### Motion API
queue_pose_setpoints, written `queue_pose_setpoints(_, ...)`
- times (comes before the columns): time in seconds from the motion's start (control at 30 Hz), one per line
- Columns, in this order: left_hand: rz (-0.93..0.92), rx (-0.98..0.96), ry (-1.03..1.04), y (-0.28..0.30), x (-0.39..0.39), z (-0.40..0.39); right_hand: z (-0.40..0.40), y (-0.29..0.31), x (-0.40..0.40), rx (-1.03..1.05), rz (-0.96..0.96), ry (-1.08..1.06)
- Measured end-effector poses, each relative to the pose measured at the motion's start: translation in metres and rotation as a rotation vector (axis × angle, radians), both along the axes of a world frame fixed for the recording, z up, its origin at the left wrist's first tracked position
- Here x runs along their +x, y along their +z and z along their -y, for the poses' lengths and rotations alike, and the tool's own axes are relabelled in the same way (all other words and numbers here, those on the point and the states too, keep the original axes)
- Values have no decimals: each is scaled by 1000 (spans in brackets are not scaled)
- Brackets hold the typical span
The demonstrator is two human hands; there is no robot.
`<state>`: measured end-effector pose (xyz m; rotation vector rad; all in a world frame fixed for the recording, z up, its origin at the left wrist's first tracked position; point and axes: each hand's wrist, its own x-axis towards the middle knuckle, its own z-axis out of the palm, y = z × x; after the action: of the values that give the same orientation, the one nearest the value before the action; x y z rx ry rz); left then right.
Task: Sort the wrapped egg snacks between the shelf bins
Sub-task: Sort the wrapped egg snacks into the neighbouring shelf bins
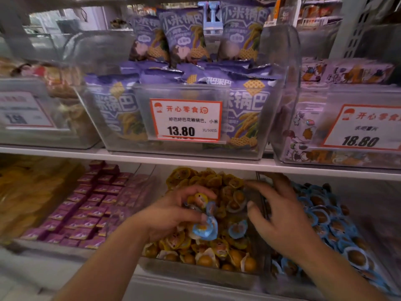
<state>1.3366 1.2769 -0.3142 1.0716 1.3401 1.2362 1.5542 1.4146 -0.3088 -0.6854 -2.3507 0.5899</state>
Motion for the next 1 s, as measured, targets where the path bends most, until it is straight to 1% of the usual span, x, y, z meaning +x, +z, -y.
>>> queue_pose_setpoints(0.07, -368, 5, 79, -6, -2, 16, 16, 8, -9, 68, 33, 58)
queue_pose_setpoints(0.1, -498, 18, 105, -10, -2, 22, 25, 10, -15, 97, 80, 108)
queue_pose_setpoints(0.17, -685, 42, 150, -15, -1, 31, 42, 8, -29, 134, 222, 185)
queue_pose_setpoints(0.23, -805, 48, 196, -19, 0, 36, 49, 1, -42, 101, 385, 204)
queue_pose_setpoints(0.27, -830, 55, 216, -20, -1, 39, 51, -1, -47, 21, 450, 225)
queue_pose_setpoints(0.33, -837, 74, 257, -20, -1, 45, 53, -8, -57, -169, 499, 308)
queue_pose_setpoints(0.37, -838, 87, 271, -19, -2, 48, 55, -12, -61, -199, 505, 330)
queue_pose_setpoints(0.47, -803, 134, 328, -19, -1, 52, 58, -23, -69, -135, 540, 294)
queue_pose_setpoints(0.57, -665, 175, 520, -18, -1, 47, 53, -27, -74, -68, 497, 245)
queue_pose_setpoints(0.63, -571, 184, 585, -15, -4, 41, 49, -26, -75, -99, 431, 202)
queue_pose_setpoints(0.7, -573, 176, 587, -16, -6, 37, 47, -23, -75, -193, 363, 141)
queue_pose_setpoints(0.73, -624, 164, 580, -17, -6, 36, 46, -21, -75, -236, 321, 128)
queue_pose_setpoints(0.8, -829, 133, 543, -24, -4, 35, 43, -17, -74, -304, 260, 103)
queue_pose_setpoints(0.87, -1058, 95, 457, -28, -2, 33, 40, -13, -73, -362, 274, 89)
queue_pose_setpoints(0.93, -1212, 63, 352, -27, -3, 29, 42, -14, -73, -443, 277, 91)
queue_pose_setpoints(1.0, -1332, 47, 242, -26, -5, 22, 48, -14, -72, -547, 200, 74)
